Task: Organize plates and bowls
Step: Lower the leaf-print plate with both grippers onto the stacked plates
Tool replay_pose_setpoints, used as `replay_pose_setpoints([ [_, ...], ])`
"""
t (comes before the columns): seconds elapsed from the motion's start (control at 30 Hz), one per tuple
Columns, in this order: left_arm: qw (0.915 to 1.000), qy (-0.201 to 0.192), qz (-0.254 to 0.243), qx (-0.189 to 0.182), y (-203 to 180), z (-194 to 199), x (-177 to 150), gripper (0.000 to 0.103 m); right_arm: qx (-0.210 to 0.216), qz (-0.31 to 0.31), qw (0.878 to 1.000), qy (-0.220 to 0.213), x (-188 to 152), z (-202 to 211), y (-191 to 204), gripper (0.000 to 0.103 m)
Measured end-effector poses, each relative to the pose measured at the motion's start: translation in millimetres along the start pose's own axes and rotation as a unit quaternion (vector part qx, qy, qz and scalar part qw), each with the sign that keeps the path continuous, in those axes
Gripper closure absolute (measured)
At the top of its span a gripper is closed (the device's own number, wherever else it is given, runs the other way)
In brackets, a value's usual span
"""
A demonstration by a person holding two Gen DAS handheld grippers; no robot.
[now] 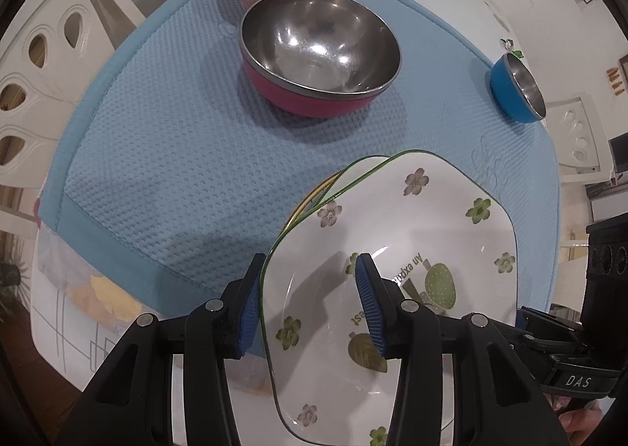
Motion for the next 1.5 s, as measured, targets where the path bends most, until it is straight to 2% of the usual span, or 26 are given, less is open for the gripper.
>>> replay_pose_setpoints([
  [0.6, 0.9993, 0.015, -0.026, 0.022, -8, -18, 5, 0.061, -0.018, -0.017, 1.0, 0.002, 12, -14, -2, 0.049],
  [0.97, 0.999, 0.01, -0.036, 0.024, -9, -17, 9, 0.061, -0.074, -0.004, 0.997, 0.033, 11, -26, 10, 0.045],
  [1.5, 0.9992, 0.008, -0.037, 0.011, -7, -12, 9, 0.061, -0.07, -0.031, 0.996, 0.039, 12, -22, 6, 0.044],
])
Point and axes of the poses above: each gripper's, at about its wrist camera, not at the fingertips, and z roughly against the way its jaws point, y to its left, x to its top, the point moved 5 cm from there along -z, roughly the way its jaws point, and after that the axes turned 10 degrees about x, right-handed, at the moved point
